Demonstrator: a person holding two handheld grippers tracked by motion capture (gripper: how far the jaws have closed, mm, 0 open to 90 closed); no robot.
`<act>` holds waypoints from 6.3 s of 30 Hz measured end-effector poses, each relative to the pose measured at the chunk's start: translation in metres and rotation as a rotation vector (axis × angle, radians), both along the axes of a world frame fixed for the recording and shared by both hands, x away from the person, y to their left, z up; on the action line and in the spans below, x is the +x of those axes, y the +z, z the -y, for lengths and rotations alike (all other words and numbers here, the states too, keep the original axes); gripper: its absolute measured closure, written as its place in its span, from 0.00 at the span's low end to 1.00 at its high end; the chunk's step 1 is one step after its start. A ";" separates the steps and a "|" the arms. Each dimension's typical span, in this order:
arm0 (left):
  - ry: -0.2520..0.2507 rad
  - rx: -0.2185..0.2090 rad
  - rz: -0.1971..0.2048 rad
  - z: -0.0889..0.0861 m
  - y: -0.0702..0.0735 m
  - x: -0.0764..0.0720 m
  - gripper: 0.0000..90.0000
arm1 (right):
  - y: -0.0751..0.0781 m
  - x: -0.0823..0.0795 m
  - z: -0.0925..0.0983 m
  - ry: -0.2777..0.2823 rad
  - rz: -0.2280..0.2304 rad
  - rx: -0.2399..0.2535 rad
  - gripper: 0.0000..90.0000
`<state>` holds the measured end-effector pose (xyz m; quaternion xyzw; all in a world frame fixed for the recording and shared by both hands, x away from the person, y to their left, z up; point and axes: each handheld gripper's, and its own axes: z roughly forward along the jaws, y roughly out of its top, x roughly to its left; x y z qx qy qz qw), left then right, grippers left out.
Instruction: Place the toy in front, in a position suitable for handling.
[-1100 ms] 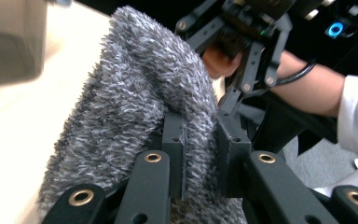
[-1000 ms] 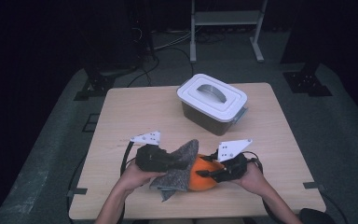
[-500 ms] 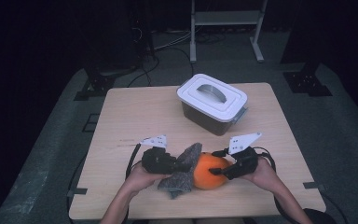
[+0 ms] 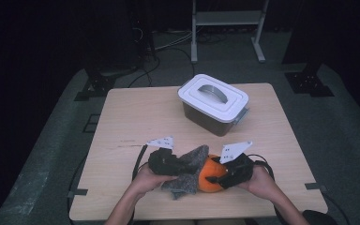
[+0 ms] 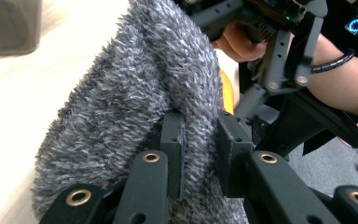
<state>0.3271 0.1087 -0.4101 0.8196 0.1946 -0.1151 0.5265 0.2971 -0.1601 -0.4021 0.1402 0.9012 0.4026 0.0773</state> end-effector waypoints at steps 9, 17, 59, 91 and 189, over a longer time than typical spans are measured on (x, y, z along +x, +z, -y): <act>0.000 -0.060 0.062 -0.017 0.031 -0.004 0.84 | 0.006 0.005 -0.004 0.097 0.024 0.160 0.58; 0.014 0.009 0.056 -0.020 0.022 -0.001 0.84 | -0.005 0.012 -0.007 0.156 0.013 0.135 0.54; 0.021 0.057 0.073 -0.024 0.021 -0.003 0.84 | -0.006 0.025 0.003 0.079 -0.098 0.177 0.53; -0.013 0.029 0.037 -0.006 0.006 -0.003 0.84 | -0.004 0.012 0.013 -0.007 -0.029 0.117 0.51; 0.085 -0.020 0.068 -0.027 0.026 0.005 0.84 | 0.007 0.021 0.006 -0.028 -0.016 0.279 0.65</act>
